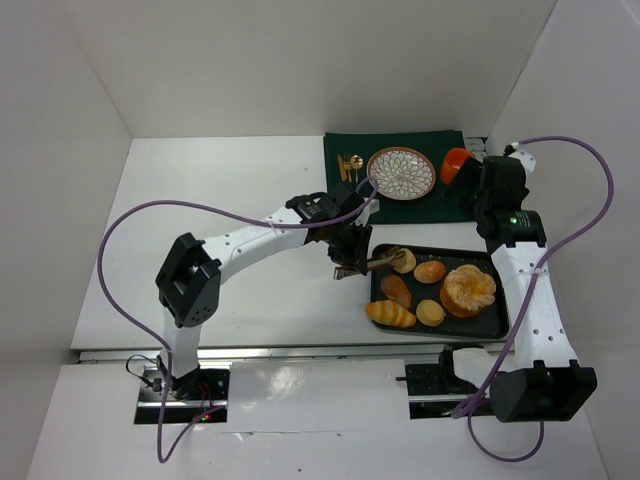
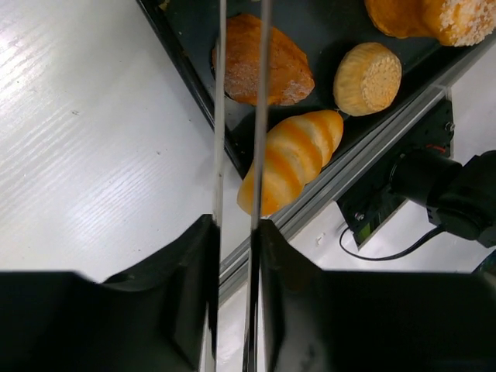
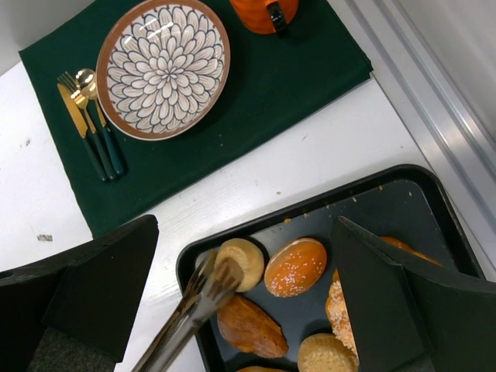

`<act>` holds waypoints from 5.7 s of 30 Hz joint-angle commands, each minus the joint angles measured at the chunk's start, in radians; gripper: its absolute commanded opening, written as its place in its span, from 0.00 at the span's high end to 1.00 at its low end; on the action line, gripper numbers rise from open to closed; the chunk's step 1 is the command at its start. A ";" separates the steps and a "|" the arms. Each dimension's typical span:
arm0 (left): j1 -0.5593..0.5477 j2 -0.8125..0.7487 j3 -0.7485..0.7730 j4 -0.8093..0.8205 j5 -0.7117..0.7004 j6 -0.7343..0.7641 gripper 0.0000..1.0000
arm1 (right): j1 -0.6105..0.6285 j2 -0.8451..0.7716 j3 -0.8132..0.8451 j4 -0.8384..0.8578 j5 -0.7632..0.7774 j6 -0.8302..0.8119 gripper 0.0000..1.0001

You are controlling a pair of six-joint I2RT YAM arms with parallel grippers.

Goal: Place the bread

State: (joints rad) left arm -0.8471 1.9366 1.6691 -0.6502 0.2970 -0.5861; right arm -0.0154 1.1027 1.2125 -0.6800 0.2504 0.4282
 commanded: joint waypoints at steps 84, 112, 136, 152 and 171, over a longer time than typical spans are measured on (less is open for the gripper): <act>-0.070 -0.137 -0.152 0.287 -0.005 0.147 0.36 | 0.017 -0.152 0.071 -0.047 -0.163 -0.014 0.01; -0.072 -0.016 0.118 0.063 -0.064 0.281 0.78 | 0.017 -0.152 0.045 -0.029 -0.145 -0.023 0.00; 0.266 0.418 0.781 0.098 -0.130 0.172 0.76 | 0.017 -0.165 0.030 0.040 -0.218 -0.023 0.00; 0.276 0.346 0.677 0.129 -0.130 0.219 0.41 | 0.017 -0.135 0.058 0.014 -0.230 -0.003 0.00; -0.055 -0.361 -0.061 -0.147 -0.190 0.578 0.41 | 0.017 -0.170 0.071 -0.023 -0.232 0.006 0.00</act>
State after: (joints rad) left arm -0.8783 1.6238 1.6806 -0.7567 0.1081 -0.1040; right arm -0.0059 0.9508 1.2541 -0.6941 0.0223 0.4385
